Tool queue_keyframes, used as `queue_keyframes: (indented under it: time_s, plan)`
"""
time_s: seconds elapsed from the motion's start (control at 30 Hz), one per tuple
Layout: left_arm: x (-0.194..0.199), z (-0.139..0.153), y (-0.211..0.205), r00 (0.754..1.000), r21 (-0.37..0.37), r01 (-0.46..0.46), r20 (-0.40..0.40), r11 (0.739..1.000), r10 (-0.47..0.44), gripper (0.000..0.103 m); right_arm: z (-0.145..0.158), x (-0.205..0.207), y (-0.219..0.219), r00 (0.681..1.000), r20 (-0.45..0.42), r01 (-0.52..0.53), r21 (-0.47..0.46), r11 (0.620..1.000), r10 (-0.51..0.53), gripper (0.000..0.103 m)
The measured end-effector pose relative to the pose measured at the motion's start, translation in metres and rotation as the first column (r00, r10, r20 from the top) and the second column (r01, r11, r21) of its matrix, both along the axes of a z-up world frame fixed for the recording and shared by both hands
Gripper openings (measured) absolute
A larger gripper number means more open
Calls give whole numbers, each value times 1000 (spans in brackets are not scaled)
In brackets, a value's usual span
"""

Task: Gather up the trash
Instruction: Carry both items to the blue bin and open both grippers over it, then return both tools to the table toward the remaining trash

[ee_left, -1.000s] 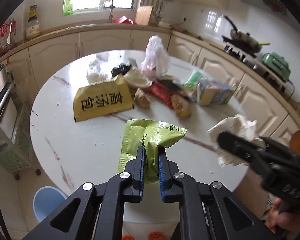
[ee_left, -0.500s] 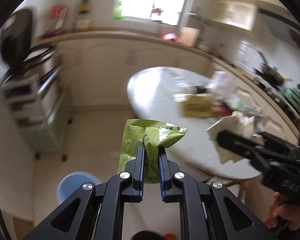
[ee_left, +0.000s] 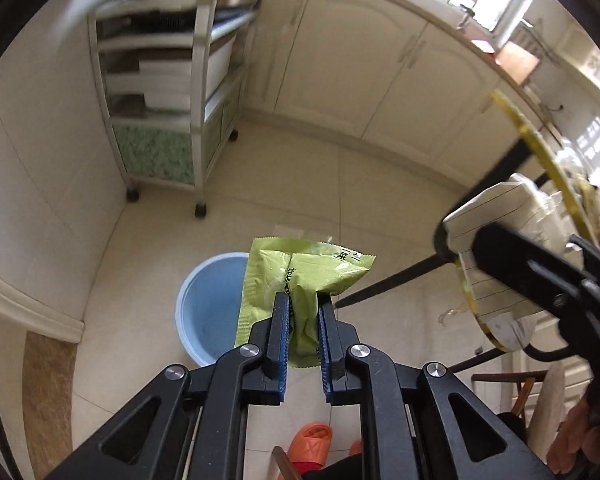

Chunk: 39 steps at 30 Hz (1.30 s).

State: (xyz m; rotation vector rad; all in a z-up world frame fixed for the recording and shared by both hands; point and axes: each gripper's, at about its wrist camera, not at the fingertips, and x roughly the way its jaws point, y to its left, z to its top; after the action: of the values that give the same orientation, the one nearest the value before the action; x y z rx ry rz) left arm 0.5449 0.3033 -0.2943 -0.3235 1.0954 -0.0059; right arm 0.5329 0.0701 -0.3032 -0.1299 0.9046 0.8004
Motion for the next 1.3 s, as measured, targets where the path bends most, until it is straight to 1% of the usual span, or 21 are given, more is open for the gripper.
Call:
queue_keyframes:
  time_s: [0.03,0.1,0.2,0.33,0.37,0.47,0.5,0.57,0.6,0.63,0.67,0.73,0.77,0.8,0.9,0.93,1.0,1.1,1.13,1.23,1.3]
  plan:
    - [9,-6,2,1000,12,-2,-8,1000,2,11,-9,7,6,1000,-18,-5,6,1000,5,40]
    - [26,-15,7,1000,31,-9,-20,999,10,19,-22,16,14,999,-36,-10,-6,1000,10,40]
    - [46,-26,17,999,26,-23,-34,999,24,23,-36,28,27,997,-71,-32,2,999,32,40]
    - [43,-37,28,997,45,-60,-38,997,61,48,-50,36,41,994,-96,-56,13,998,57,42]
    - [39,-36,30,997,48,-66,-34,997,67,49,-53,38,44,994,-94,-57,15,998,58,43]
    - [29,-36,40,993,65,-109,-33,992,112,50,-59,42,51,991,-114,-60,29,998,63,50]
    - [25,-33,43,992,66,-123,-28,990,125,50,-60,43,53,991,-120,-62,35,997,66,54]
    - [16,-26,46,989,64,-148,-14,987,149,51,-61,45,55,990,-127,-53,38,998,58,57]
    - [9,-22,46,988,63,-154,-6,986,154,51,-61,45,57,991,-124,-47,30,998,50,64]
    - [1,-16,44,987,69,-162,1,984,162,51,-58,44,56,993,-112,-33,20,999,35,67]
    - [-10,-10,41,986,78,-166,9,983,166,51,-54,42,52,995,-95,-18,21,1000,20,73]
    - [-22,4,34,985,99,-170,37,980,167,51,-39,36,46,998,-61,-8,31,999,9,74]
    - [-30,12,29,985,106,-170,56,980,165,51,-30,32,42,999,-38,-4,35,999,5,77]
    - [-36,22,25,982,110,-177,79,978,169,51,-19,28,37,1000,-7,3,39,999,-3,84]
    - [-56,59,4,973,139,-181,170,974,157,53,29,7,5,989,128,63,49,997,-69,91]
    - [-64,75,-8,967,144,-175,211,974,142,58,42,2,-4,983,160,77,59,995,-85,92]
    - [-76,103,-30,949,157,-163,293,974,112,64,73,-10,-30,962,232,126,81,989,-142,96]
    - [-92,143,-73,913,193,-124,405,973,36,70,112,-28,-79,927,300,193,130,973,-224,102]
    - [-99,155,-90,898,202,-100,439,974,1,75,121,-33,-94,917,313,212,144,967,-248,102]
    - [-116,182,-141,856,221,-32,509,975,-88,84,145,-48,-146,877,345,288,179,941,-334,103]
    - [-121,192,-174,833,223,19,536,975,-139,86,158,-57,-179,846,369,335,192,922,-385,103]
